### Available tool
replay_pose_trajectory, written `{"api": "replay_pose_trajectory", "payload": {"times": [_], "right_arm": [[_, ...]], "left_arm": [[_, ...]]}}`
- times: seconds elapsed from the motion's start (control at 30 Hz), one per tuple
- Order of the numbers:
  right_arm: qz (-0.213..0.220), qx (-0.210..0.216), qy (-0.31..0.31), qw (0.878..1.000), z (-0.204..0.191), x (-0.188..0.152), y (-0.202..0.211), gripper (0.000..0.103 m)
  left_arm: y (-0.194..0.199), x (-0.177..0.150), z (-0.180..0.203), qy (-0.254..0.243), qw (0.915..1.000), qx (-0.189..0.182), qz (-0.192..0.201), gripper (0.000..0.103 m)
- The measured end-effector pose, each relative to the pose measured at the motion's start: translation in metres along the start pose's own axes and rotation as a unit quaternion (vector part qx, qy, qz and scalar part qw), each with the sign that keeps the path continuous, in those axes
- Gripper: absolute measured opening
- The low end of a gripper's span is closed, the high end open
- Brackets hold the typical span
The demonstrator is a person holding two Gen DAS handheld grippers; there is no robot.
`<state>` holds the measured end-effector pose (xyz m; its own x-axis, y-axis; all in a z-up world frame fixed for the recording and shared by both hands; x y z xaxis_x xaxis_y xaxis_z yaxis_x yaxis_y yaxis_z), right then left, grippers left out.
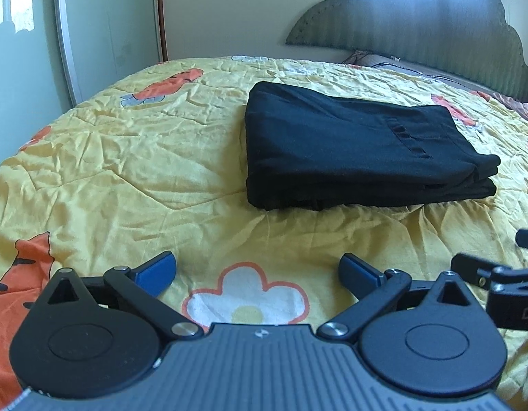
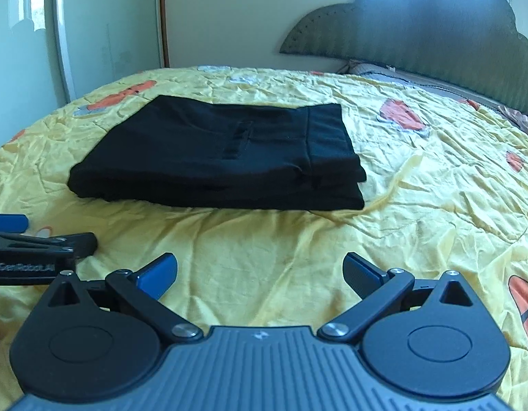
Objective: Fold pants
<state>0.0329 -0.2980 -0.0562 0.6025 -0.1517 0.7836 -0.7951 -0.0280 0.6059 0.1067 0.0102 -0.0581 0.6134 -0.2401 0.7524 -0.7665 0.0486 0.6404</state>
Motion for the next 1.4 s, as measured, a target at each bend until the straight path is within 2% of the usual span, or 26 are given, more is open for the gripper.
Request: {"api": "replay_pose_trajectory", "payload": {"times": [0.1,0.57,0.73,1.4], "right_arm": [[-0.011,0.001,-0.006,1.0,0.004,-0.005,-0.007,0.103],[0.008,0.0,-0.029,1.0,0.014,-0.007,-0.002,0.103],[-0.001,-0.004,-0.013,1.0,0.013,-0.007,-0.006,0.103],[0.0,-0.001,-0.018,1.0,0.015,-0.008,-0.005,0.103]], "left_arm": [[0.0,0.0,0.0,0.002,1.0,0.001,0.002,0.103],[0.002,-0.004,0.0,0.007,0.9999,0.006,0.009,0.103],[0.002,-0.004,0.0,0.007,0.9999,0.005,0.009,0.103],[0.003,-0.005,0.001,0.006,0.9999,0.004,0.009,0.103]]}}
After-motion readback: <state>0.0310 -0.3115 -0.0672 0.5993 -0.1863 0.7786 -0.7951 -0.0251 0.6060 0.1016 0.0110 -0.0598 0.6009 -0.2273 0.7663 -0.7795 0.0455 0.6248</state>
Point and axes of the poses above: each gripper's, at about its wrist camera, not at the fingertips, and y roughly against the way its jaws point, z to its right, x to its top, the point moved 1 cm from there along -y, roughly the way its jaws point, and after that the axes turned 9 degrees about -y, right-handed, at the moved point
